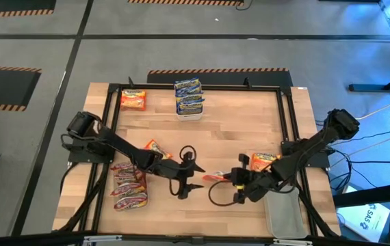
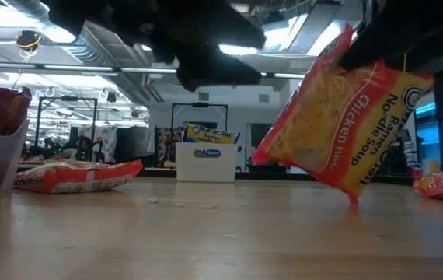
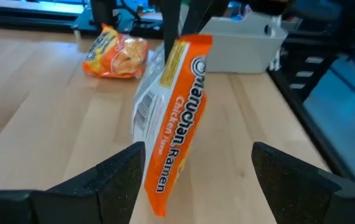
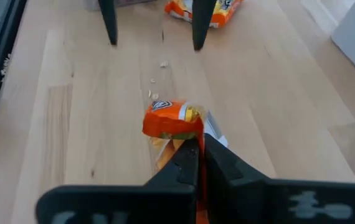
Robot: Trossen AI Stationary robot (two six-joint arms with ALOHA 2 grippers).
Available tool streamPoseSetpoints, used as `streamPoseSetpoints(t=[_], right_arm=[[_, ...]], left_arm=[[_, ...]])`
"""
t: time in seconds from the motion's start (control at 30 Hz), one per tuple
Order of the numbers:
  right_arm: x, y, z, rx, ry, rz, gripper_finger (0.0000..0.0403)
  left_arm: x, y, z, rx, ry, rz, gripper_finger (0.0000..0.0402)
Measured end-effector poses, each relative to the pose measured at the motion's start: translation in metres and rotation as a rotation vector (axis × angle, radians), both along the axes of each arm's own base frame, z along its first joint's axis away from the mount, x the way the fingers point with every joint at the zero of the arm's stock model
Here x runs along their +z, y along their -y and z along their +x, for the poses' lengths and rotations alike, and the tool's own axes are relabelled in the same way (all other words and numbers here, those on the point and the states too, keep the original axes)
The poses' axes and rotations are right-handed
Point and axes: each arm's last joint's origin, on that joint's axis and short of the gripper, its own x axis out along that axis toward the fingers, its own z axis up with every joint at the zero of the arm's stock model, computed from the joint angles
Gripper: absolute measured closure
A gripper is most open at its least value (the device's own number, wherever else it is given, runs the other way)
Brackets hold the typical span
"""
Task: Sort Maruchan noodles
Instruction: Put the orange noodle pack into the gray bin
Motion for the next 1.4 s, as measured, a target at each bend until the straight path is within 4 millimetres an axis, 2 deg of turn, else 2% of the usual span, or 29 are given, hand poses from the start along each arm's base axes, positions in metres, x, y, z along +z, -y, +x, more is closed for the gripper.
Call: streamPoseSetpoints(t=[0.17, 0.47, 0.63, 0.77, 0.87, 1.2, 1.4], right_arm=[[0.0, 0.005, 0.004, -0.01, -0.005, 0.017, 0.0403], [0.001, 0.004, 0.005, -0.002, 0.003, 0.033, 0.0403], [0.003, 0.002, 0.007, 0.008, 0.032, 0.056, 0.0403], [0.004, 0.002, 0.007, 0.007, 0.032, 0.057, 0.0403], [0.004, 0.002, 0.007, 0.006, 0.036, 0.059, 0.0403], [0.005, 0.001, 0.008, 0.017, 0.05, 0.077, 0.0398], [0.017, 0.006, -0.002, 0.046, 0.019, 0.105, 0.0343]], left_arm=[[-0.008, 0.008, 0.022, 0.01, 0.002, 0.043, 0.0114], [-0.017, 0.009, 0.052, 0.079, -0.018, 0.145, 0.0115], [-0.03, 0.004, 0.06, 0.118, -0.048, 0.165, 0.0115], [-0.032, 0.003, 0.062, 0.121, -0.049, 0.159, 0.0119], [-0.032, 0.004, 0.062, 0.119, -0.046, 0.157, 0.0142], [-0.03, 0.006, 0.063, 0.074, -0.033, 0.137, 0.0272], [-0.022, 0.011, 0.058, 0.047, -0.044, 0.138, 0.0309]])
